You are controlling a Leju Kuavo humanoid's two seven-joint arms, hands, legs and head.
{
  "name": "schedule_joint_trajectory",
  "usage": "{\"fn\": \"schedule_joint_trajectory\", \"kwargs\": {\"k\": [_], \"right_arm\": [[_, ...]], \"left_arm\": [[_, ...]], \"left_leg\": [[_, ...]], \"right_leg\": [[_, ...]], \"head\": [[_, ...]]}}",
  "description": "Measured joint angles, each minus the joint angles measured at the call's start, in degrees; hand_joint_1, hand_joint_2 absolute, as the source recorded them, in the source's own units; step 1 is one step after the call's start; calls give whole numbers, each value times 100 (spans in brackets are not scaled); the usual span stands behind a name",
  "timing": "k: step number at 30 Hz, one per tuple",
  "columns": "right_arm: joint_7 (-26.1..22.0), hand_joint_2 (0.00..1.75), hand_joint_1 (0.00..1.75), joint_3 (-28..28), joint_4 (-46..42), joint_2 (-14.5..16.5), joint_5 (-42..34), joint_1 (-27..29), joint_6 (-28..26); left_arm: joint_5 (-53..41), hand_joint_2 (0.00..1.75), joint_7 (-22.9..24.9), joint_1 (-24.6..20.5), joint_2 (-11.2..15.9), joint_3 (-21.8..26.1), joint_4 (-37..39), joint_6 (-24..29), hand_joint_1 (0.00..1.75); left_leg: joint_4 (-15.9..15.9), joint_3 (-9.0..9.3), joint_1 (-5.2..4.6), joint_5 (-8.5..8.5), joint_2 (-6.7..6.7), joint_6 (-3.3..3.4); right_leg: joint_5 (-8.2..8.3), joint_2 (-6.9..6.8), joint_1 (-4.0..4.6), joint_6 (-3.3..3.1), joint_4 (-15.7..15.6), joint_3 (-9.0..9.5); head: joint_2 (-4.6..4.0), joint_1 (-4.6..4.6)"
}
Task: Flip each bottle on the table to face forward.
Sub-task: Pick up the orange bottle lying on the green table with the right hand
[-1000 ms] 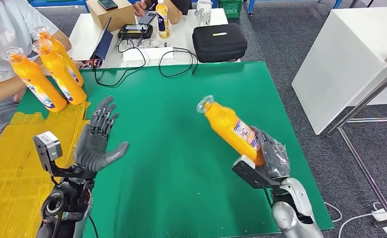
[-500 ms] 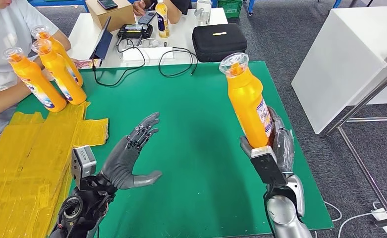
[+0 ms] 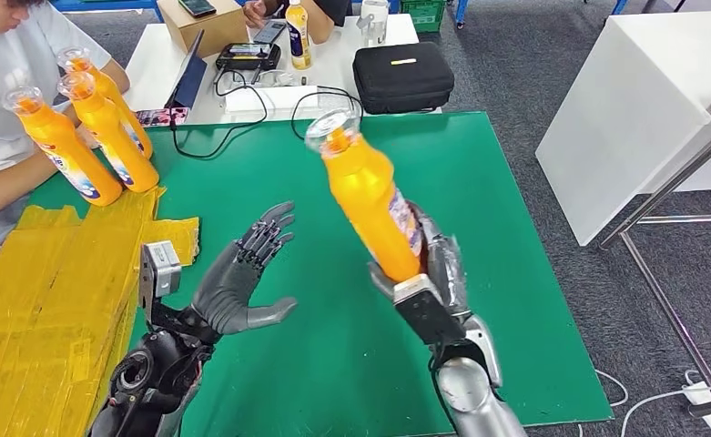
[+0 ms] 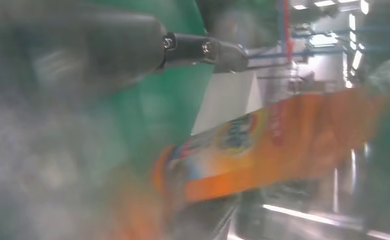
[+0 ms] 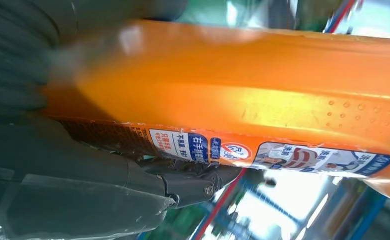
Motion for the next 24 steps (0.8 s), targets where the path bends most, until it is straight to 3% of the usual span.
{"fn": "schedule_joint_trajectory", "kwargs": {"k": [10, 24], "right_arm": [[-42, 175, 175, 989, 434, 31, 282, -77, -1], [-33, 175, 175, 1362, 817, 49, 365, -262, -43]], "left_arm": [[395, 175, 153, -115, 1, 169, 234, 111, 0], [636, 175, 172, -208, 1, 225, 477, 110, 0]], "left_leg": [[0, -8, -1, 0, 0, 0], [1, -9, 0, 0, -1, 0]], "right_leg": [[-1, 0, -1, -1, 0, -7], [0, 0, -1, -1, 0, -10]], "head": [[0, 1], [0, 1]]}}
